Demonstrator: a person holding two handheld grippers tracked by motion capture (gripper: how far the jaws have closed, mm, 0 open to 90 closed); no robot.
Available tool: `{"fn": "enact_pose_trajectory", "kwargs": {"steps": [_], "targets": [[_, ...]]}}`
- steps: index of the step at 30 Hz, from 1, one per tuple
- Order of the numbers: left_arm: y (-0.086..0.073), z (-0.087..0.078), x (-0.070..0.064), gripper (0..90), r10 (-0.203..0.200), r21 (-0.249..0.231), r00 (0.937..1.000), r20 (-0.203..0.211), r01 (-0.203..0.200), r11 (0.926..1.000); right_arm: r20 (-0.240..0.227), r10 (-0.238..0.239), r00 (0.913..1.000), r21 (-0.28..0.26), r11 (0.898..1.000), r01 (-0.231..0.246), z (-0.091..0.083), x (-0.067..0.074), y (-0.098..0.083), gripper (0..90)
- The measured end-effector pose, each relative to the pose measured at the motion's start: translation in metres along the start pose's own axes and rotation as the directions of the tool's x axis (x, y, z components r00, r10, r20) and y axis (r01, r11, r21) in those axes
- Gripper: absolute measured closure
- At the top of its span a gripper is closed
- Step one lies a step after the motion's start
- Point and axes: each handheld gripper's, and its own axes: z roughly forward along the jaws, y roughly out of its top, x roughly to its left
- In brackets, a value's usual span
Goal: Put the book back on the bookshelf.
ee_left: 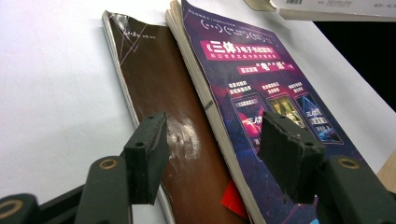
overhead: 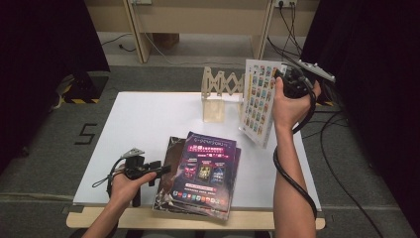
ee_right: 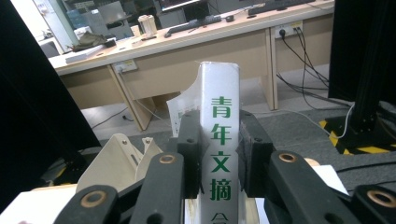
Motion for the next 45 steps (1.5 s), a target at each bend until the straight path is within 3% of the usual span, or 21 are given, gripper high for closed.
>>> {"fn": "enact_pose_trajectory", "kwargs": {"steps": [14, 38, 45], "targets": [[0.0, -0.001, 0.002, 41.2, -0.005, -0.002, 1.0, 0.001, 0.005, 1.0, 0.019, -0.031, 0.9994, -0.008, 0.999, 0.031, 0.022, 0.008, 0.008, 74.4], [-0.001, -0.001, 0.004, 41.2, -0.013, -0.003, 0.9999, 0.002, 0.013, 0.9999, 0.015, -0.024, 0.9996, -0.045, 0.999, 0.024, 0.052, 0.011, 0.015, 74.4], [-0.002, 0.0, 0.005, 41.2, -0.012, 0.002, 0.9999, 0.0, 0.012, 0.9999, 0.024, -0.062, 0.9978, -0.063, 0.996, 0.064, 0.06, 0.016, 0.012, 74.3]]}}
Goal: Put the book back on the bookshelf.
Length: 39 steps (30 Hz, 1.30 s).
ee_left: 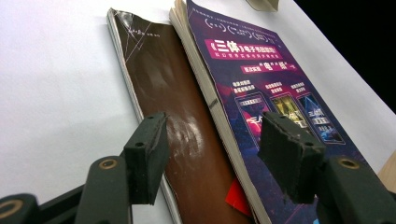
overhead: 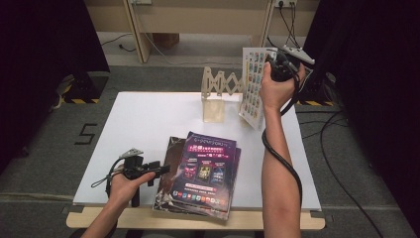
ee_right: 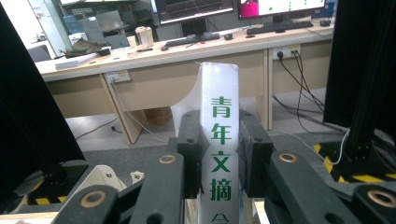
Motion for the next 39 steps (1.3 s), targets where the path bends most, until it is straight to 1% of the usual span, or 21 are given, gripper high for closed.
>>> {"fn": "enact_pose_trajectory", "kwargs": {"steps": [3, 4, 6, 7, 8, 9, 10, 13, 14, 16, 17, 18, 20, 21, 22, 23, 28, 29, 31, 36, 39], "targets": [[0.0, 0.0, 0.0, 41.2, -0.003, -0.001, 1.0, 0.002, 0.003, 1.0, -0.006, -0.009, 0.9999, -0.012, 1.0, 0.009, 0.002, 0.003, -0.009, 74.2], [0.0, 0.0, 0.0, 41.2, -0.003, -0.001, 1.0, 0.002, 0.003, 1.0, -0.006, -0.009, 0.9999, -0.012, 1.0, 0.009, 0.002, 0.003, -0.009, 74.2], [0.0, 0.0, 0.0, 41.2, -0.002, -0.001, 1.0, 0.003, 0.002, 1.0, -0.006, -0.03, 0.9995, -0.02, 0.999, 0.03, 0.001, 0.005, -0.014, 74.2], [0.0, 0.0, 0.0, 41.2, -0.003, -0.001, 1.0, 0.004, 0.003, 1.0, -0.007, -0.028, 0.9996, -0.017, 0.999, 0.028, 0.0, 0.006, -0.017, 74.2], [0.0, 0.0, -0.001, 41.2, -0.001, -0.001, 1.0, 0.004, 0.001, 1.0, 0.003, -0.044, 0.999, -0.01, 0.999, 0.044, -0.003, 0.007, -0.024, 74.2], [0.0, 0.0, -0.001, 41.2, -0.002, 0.001, 1.0, 0.006, 0.002, 1.0, 0.002, -0.057, 0.9984, -0.018, 0.998, 0.057, -0.005, 0.007, -0.027, 74.2], [0.0, 0.0, -0.001, 41.1, -0.002, 0.001, 1.0, 0.006, 0.002, 1.0, 0.002, -0.057, 0.9984, -0.018, 0.998, 0.057, -0.005, 0.007, -0.027, 74.2], [-0.001, 0.001, -0.001, 41.2, -0.001, 0.001, 1.0, 0.003, 0.001, 1.0, 0.011, -0.107, 0.9942, -0.035, 0.994, 0.108, -0.016, 0.01, -0.036, 74.1], [-0.001, 0.001, -0.001, 41.2, 0.0, 0.002, 1.0, 0.005, 0.0, 1.0, 0.009, -0.118, 0.993, -0.033, 0.992, 0.118, -0.018, 0.01, -0.039, 74.0], [-0.001, 0.001, -0.001, 41.2, 0.0, 0.002, 1.0, 0.005, 0.0, 1.0, 0.005, -0.121, 0.9926, -0.032, 0.992, 0.121, -0.02, 0.009, -0.042, 74.0], [-0.002, 0.001, -0.001, 41.2, 0.0, 0.002, 1.0, 0.003, 0.0, 1.0, 0.013, -0.14, 0.9901, -0.028, 0.99, 0.14, -0.024, 0.006, -0.049, 74.0], [-0.002, 0.001, -0.002, 41.2, 0.001, 0.003, 1.0, 0.002, -0.001, 1.0, 0.019, -0.144, 0.9895, -0.025, 0.989, 0.144, -0.026, 0.005, -0.052, 74.0], [-0.002, 0.001, -0.001, 41.2, 0.001, 0.004, 1.0, 0.002, -0.001, 1.0, 0.02, -0.14, 0.9899, -0.02, 0.99, 0.14, -0.029, 0.003, -0.056, 74.0], [-0.002, 0.002, -0.002, 41.2, 0.003, 0.005, 1.0, 0.003, -0.003, 1.0, 0.017, -0.127, 0.9918, -0.015, 0.992, 0.127, -0.033, -0.003, -0.061, 74.0], [-0.002, 0.002, -0.002, 41.1, 0.003, 0.005, 1.0, 0.003, -0.003, 1.0, 0.017, -0.127, 0.9918, -0.015, 0.992, 0.127, -0.033, -0.003, -0.061, 74.0], [-0.002, 0.003, -0.002, 41.2, 0.003, 0.008, 1.0, 0.003, -0.003, 1.0, 0.01, -0.121, 0.9926, -0.015, 0.993, 0.121, -0.037, -0.007, -0.065, 74.0], [-0.003, 0.003, -0.003, 41.2, 0.004, 0.011, 1.0, 0.002, -0.004, 0.9999, 0.012, -0.141, 0.9899, -0.017, 0.99, 0.141, -0.045, -0.008, -0.072, 73.9], [-0.003, 0.003, -0.004, 41.2, 0.004, 0.008, 1.0, 0.003, -0.004, 1.0, 0.014, -0.143, 0.9896, -0.018, 0.99, 0.143, -0.049, -0.011, -0.075, 73.9], [-0.003, 0.003, -0.004, 41.2, 0.004, 0.011, 1.0, 0.001, -0.004, 0.9999, 0.016, -0.132, 0.9911, -0.015, 0.991, 0.133, -0.052, -0.013, -0.077, 73.9], [-0.003, 0.004, -0.004, 41.1, 0.003, 0.013, 1.0, 0.003, -0.003, 0.9999, 0.016, -0.135, 0.9907, -0.01, 0.991, 0.136, -0.06, -0.018, -0.08, 73.8], [-0.003, 0.003, -0.004, 41.1, 0.004, 0.009, 1.0, 0.004, -0.004, 0.9999, 0.017, -0.12, 0.9926, 0.001, 0.993, 0.12, -0.067, -0.023, -0.083, 73.1]]}}
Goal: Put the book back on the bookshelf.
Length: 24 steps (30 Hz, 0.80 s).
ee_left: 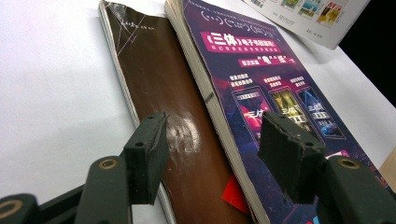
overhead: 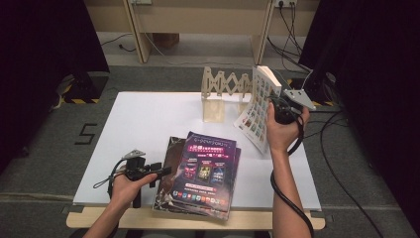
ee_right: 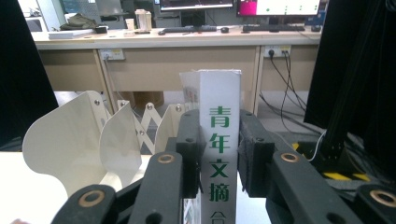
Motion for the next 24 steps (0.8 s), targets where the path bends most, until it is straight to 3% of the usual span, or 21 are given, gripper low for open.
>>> {"fn": "enact_pose_trajectory", "kwargs": {"steps": [13, 21, 24], "targets": [[0.001, 0.001, -0.002, 41.1, 0.002, 0.002, 1.0, 0.004, -0.002, 1.0, -0.009, 0.037, 0.9993, 0.061, 0.997, -0.037, -0.004, -0.017, 0.003, 69.0], [0.002, 0.0, -0.001, 41.1, 0.005, 0.001, 1.0, 0.004, -0.005, 1.0, -0.009, 0.044, 0.999, 0.103, 0.994, -0.043, 0.008, -0.022, 0.012, 65.3], [0.002, 0.001, -0.001, 41.1, 0.006, -0.001, 1.0, 0.006, -0.006, 1.0, -0.01, 0.045, 0.9989, 0.139, 0.989, -0.043, 0.02, -0.028, 0.017, 62.8]]}}
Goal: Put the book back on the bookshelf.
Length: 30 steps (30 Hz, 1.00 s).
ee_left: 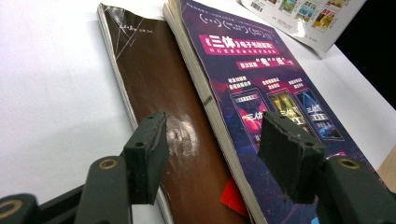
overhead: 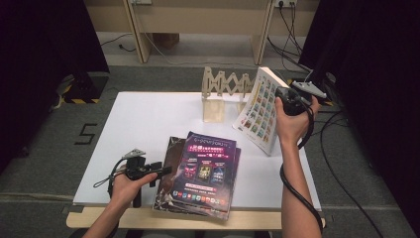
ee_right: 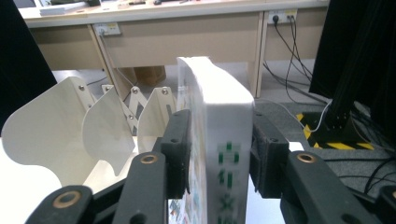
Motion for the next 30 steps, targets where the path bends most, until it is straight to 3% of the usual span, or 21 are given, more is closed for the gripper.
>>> {"fn": "enact_pose_trajectory", "kwargs": {"steps": [23, 30], "targets": [[-0.001, 0.003, 0.0, 41.1, 0.0, 0.013, 1.0, 0.0, 0.0, 0.9999, -0.019, -0.012, 0.9997, 0.077, 0.997, 0.013, 0.022, -0.002, 0.017, 61.8], [-0.001, 0.004, 0.0, 41.1, 0.003, 0.015, 1.0, 0.003, -0.003, 0.9999, -0.026, -0.025, 0.9993, 0.134, 0.991, 0.029, 0.028, 0.001, 0.022, 73.1]]}}
